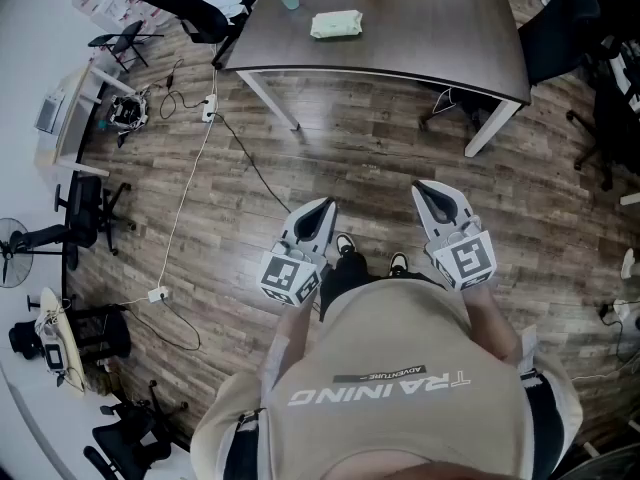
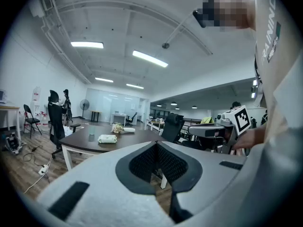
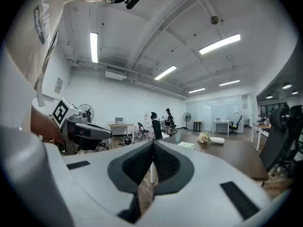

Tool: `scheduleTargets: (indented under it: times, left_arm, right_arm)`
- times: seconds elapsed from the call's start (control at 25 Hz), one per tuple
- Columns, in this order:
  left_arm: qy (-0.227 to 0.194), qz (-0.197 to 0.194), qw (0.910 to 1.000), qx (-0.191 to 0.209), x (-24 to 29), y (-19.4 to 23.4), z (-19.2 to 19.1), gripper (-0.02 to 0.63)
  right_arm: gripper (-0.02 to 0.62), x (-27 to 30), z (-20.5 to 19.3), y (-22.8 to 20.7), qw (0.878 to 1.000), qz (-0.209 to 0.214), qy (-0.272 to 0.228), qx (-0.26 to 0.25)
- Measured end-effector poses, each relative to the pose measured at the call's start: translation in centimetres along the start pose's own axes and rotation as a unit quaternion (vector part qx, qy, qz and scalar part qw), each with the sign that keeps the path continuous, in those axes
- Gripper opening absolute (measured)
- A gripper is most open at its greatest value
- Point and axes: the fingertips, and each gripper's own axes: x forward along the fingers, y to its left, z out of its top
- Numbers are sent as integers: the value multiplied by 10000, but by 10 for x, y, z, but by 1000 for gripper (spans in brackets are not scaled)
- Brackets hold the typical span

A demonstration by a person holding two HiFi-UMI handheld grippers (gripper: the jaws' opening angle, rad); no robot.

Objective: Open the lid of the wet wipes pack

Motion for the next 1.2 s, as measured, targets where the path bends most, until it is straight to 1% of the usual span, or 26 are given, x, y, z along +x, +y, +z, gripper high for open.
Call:
scheduleTargets:
  times: [0.32,0.56,0.72,0.8,0.92,1.04,1.2]
  left_arm:
    - [-2,-78,10000,-19,15,18,8,9]
    - [52,-54,9999,-145,23,49,6,9]
    - [3,3,9999,-149,25,82,14,9]
    - [-27,64,9999,-151,22,105,18,9]
    - [-93,114,9997,-176,19,139,27,9]
    - [-152,-30,9998,-155,20,166,35,9]
    - [-202,-283,9993,-111,24,191,39,9]
  right_arm:
    - [14,18,4,-8,10000,-20,76,4]
    - [14,52,4,-6,9999,97,137,-8]
    - [14,88,7,-4,9996,136,235,-60]
    - [14,107,15,0,9995,143,242,-108]
    - [14,137,33,4,9992,112,217,-309]
    - [14,164,46,8,9988,-1,206,-448]
    - [14,187,46,17,9987,-208,285,-381]
